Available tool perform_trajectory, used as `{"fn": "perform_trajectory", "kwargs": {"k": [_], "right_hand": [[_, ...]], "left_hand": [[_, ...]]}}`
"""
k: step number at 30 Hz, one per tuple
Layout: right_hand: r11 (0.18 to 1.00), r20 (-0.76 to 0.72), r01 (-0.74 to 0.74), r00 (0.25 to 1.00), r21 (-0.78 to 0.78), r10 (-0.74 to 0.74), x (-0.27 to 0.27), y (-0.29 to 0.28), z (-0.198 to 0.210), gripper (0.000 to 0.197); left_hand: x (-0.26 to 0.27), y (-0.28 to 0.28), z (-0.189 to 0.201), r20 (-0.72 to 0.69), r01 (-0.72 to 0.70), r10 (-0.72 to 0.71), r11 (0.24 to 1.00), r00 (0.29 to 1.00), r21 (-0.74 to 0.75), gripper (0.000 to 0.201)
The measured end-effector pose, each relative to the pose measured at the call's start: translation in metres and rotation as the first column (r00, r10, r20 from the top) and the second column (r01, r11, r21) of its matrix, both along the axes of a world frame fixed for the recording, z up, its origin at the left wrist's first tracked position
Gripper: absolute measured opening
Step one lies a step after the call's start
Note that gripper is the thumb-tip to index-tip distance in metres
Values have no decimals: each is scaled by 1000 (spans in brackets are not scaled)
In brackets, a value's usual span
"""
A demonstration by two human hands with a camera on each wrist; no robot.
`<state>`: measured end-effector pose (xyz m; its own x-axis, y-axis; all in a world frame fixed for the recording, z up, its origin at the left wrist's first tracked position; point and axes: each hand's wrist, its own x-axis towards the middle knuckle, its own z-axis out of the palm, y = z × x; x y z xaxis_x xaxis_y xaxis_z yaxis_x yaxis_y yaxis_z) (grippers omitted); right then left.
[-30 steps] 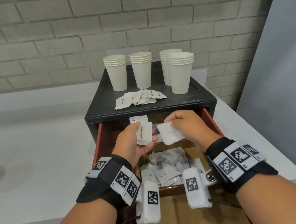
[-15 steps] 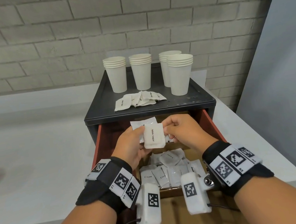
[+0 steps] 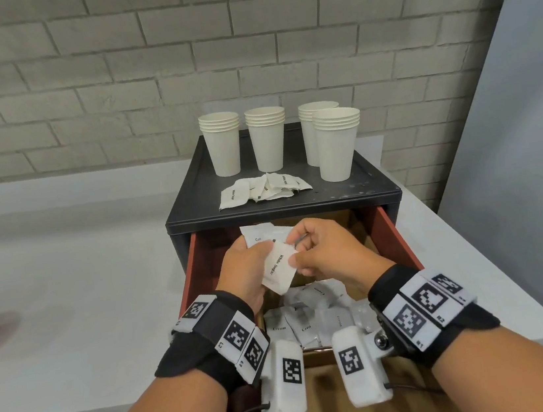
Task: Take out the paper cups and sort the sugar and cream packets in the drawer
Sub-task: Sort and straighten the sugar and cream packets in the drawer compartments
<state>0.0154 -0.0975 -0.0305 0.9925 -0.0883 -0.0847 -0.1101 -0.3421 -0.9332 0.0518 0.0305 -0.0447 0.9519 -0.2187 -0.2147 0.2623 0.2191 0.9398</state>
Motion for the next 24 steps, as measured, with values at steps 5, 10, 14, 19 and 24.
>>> {"fn": "perform_trajectory", "kwargs": {"k": [5, 10, 14, 19, 24], "right_hand": [[996, 35, 44, 998, 73, -47, 4, -15, 27, 21], [953, 159, 163, 965, 256, -208, 23, -25, 57, 23], [925, 150, 261, 939, 275, -309, 47, -19, 62, 25], [958, 116, 277, 956, -72, -268, 46, -3, 46, 17], [955, 6, -31, 999, -296, 34, 28, 9, 23, 34]], "left_hand": [[2, 4, 5, -107, -93, 84, 992, 991, -80, 20], [1, 6, 10, -125, -148, 133, 982, 983, -118, 24], [1, 6, 11, -123, -160, 149, 983, 981, -88, 22], [2, 6, 10, -95, -156, 150, 986, 984, -62, 19], [-3, 0, 11, -163, -58, 51, 997, 985, -41, 14]]}}
